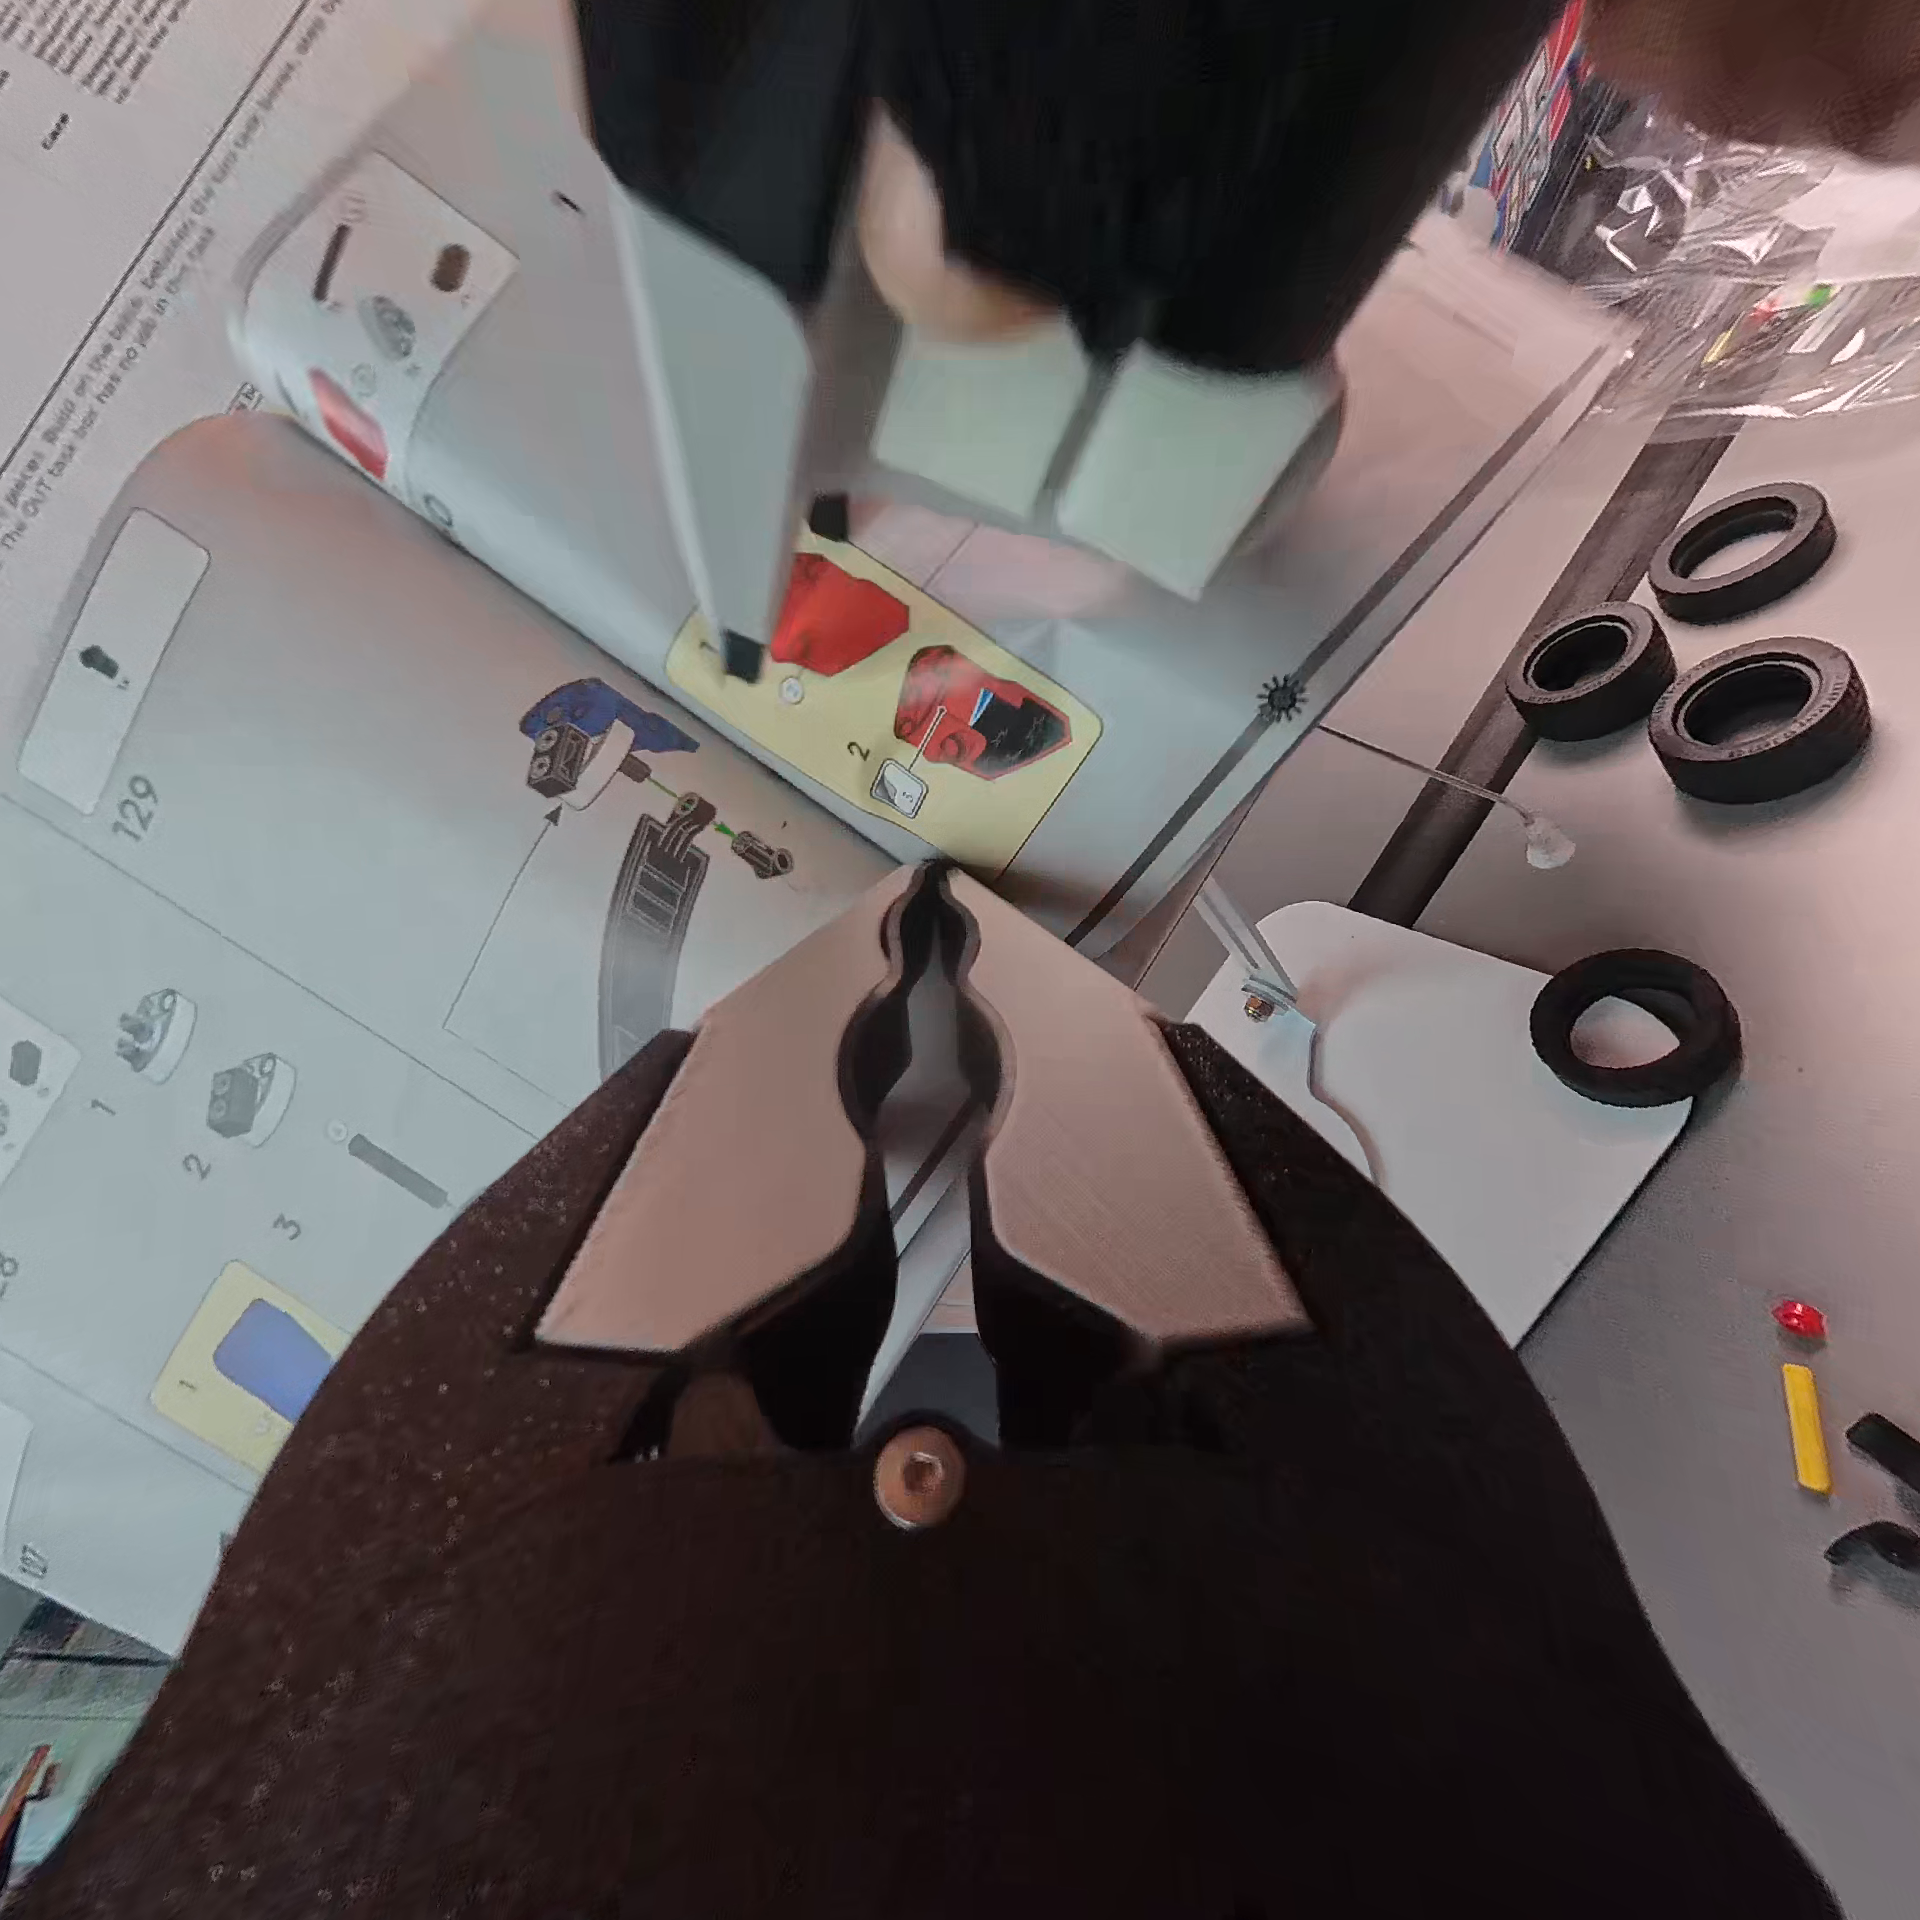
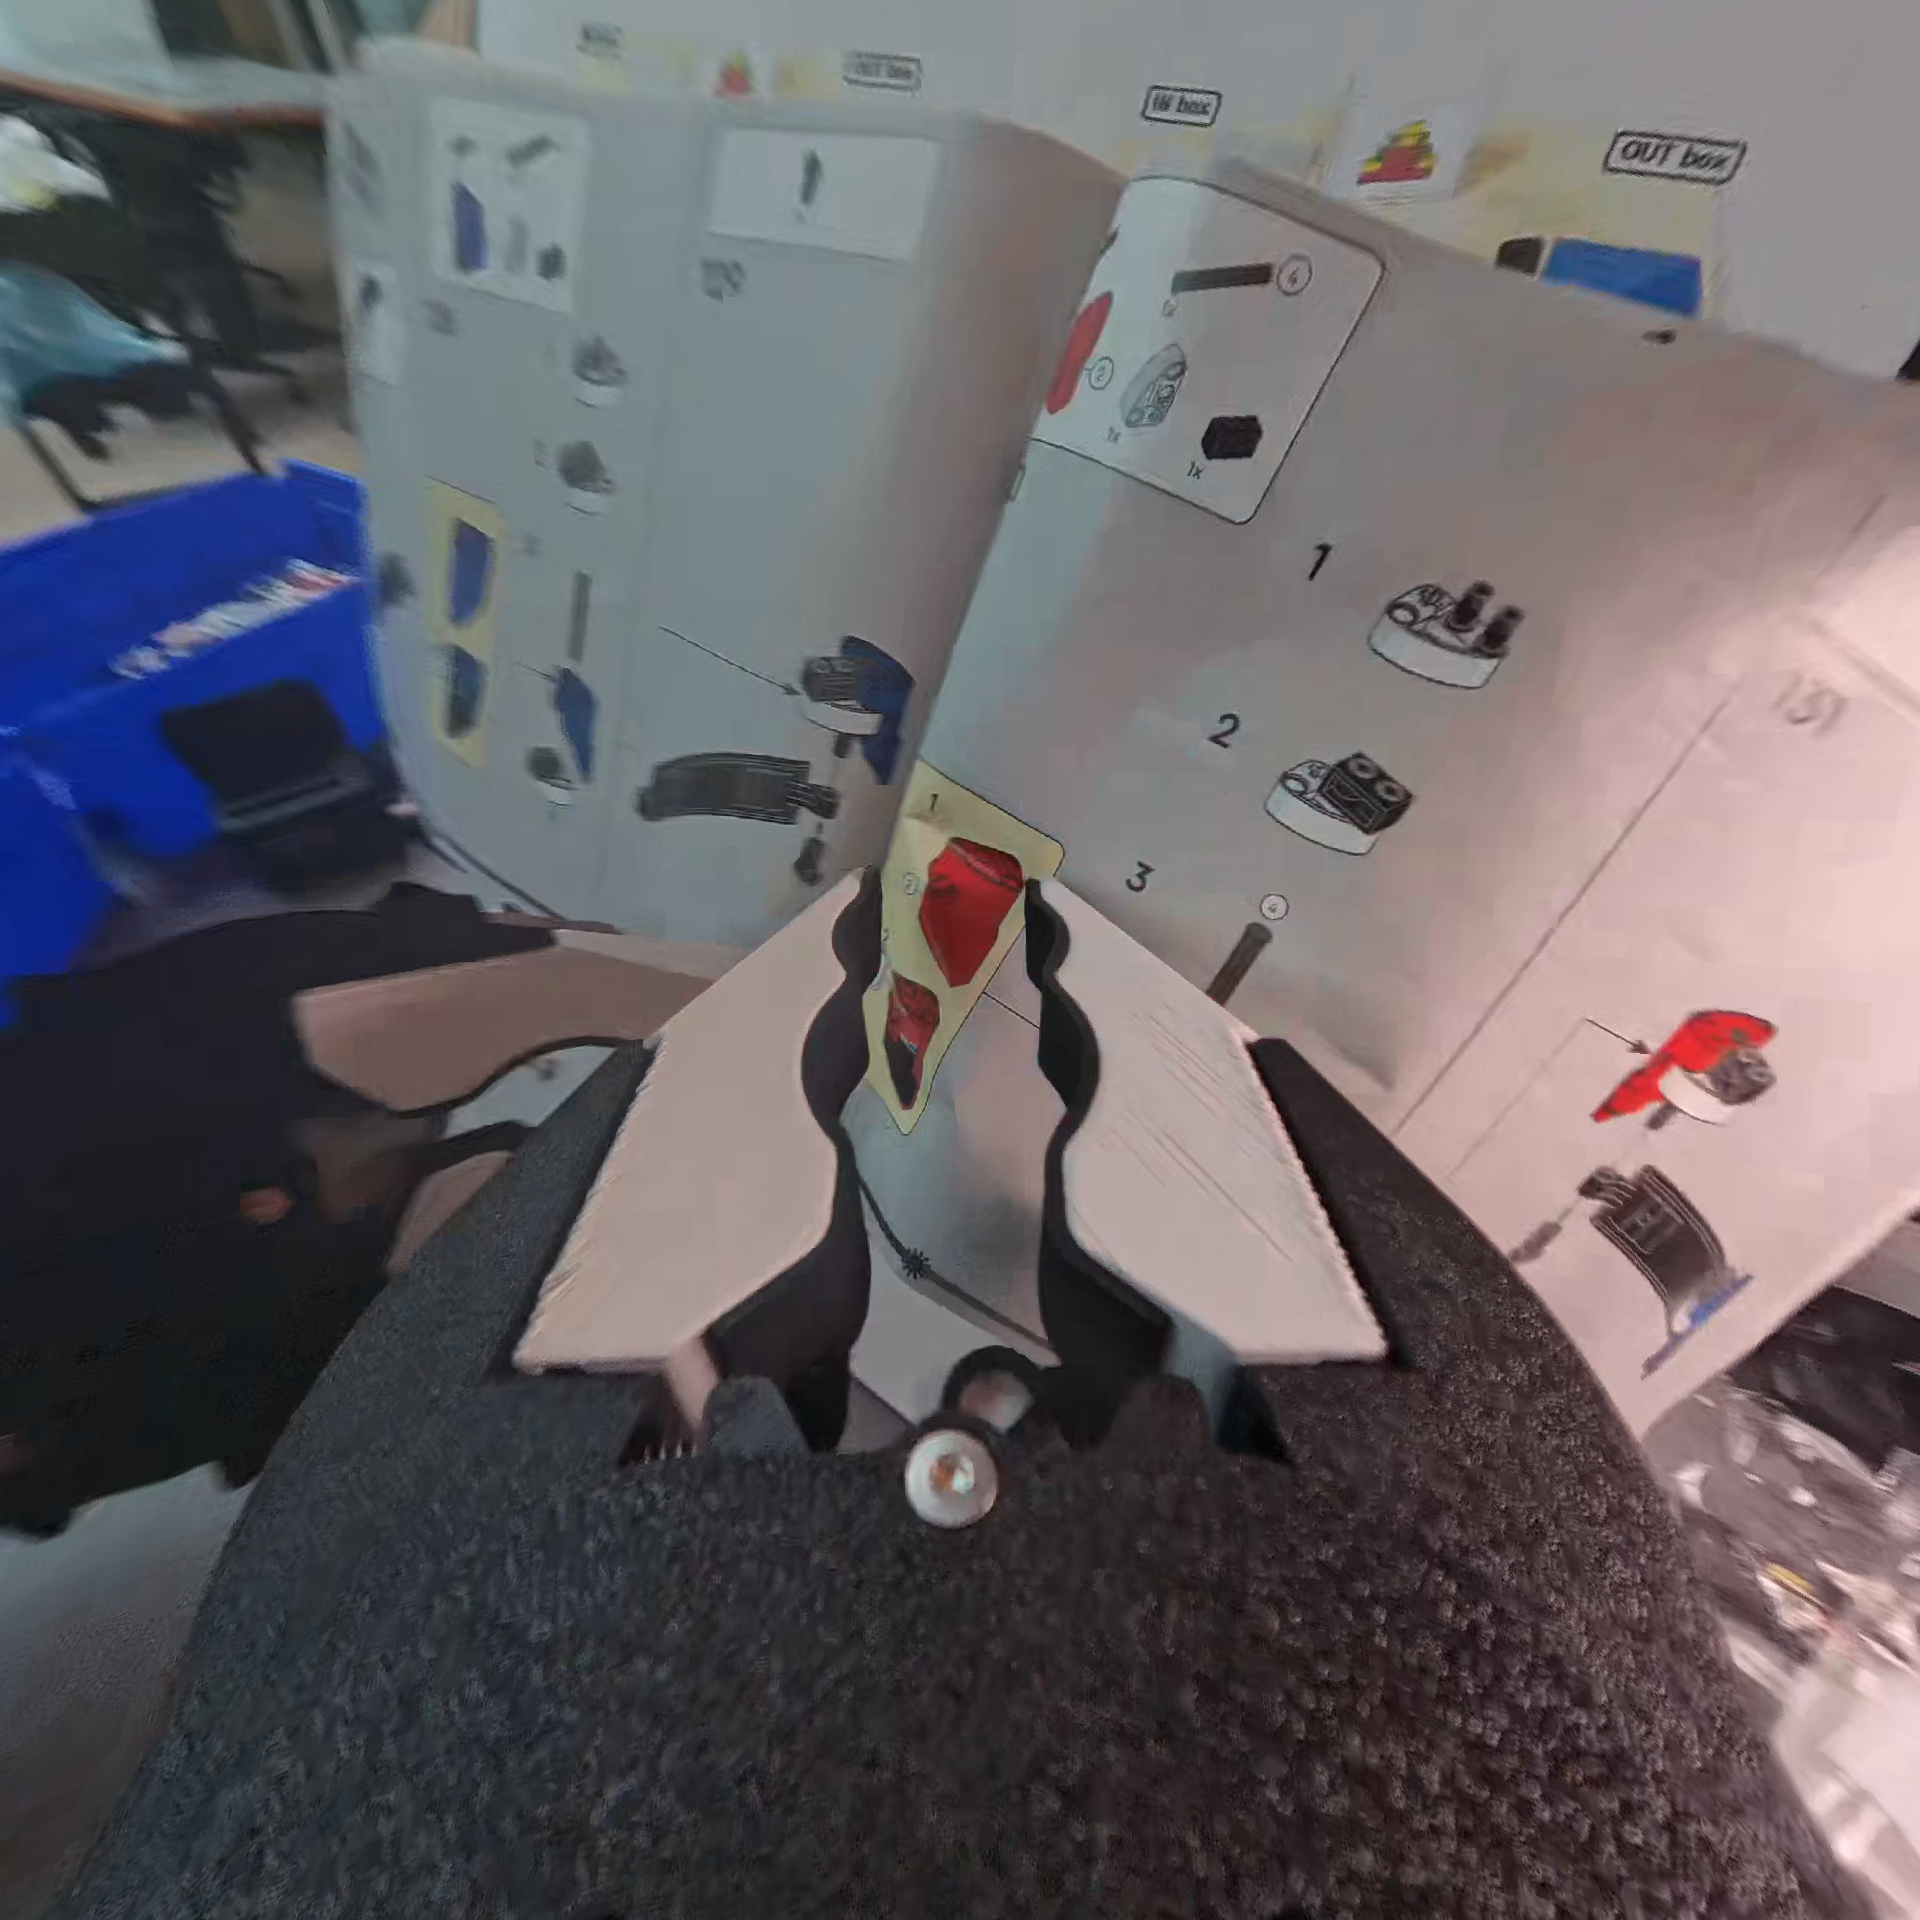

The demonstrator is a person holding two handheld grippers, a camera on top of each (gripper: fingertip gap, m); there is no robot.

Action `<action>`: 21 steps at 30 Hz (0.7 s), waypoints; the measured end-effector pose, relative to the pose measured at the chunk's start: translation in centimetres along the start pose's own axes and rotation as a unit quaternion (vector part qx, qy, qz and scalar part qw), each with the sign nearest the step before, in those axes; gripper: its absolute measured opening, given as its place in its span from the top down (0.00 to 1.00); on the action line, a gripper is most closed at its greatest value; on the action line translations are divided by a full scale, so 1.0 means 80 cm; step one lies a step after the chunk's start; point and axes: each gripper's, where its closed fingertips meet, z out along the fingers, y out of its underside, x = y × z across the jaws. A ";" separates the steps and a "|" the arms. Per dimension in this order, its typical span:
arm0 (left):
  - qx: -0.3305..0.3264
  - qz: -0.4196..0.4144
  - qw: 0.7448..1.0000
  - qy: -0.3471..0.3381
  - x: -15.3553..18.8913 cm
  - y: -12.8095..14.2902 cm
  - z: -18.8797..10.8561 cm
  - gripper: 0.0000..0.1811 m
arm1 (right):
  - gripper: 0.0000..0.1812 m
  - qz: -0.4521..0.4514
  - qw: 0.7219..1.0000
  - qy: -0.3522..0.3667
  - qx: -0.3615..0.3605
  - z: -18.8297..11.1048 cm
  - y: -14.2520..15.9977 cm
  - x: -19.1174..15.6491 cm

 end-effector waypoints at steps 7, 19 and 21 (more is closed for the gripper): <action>0.024 -0.089 0.995 0.030 -0.005 0.015 -0.036 0.99 | 0.65 -0.060 0.994 0.092 0.018 0.021 0.012 0.006; 0.091 -0.466 0.876 -0.088 -0.122 0.115 -0.119 0.46 | 0.64 -0.083 0.991 0.097 0.048 0.026 0.010 0.004; 0.067 -0.453 0.884 -0.094 -0.135 0.126 -0.107 0.38 | 0.64 -0.082 0.991 0.097 0.048 0.026 0.010 0.004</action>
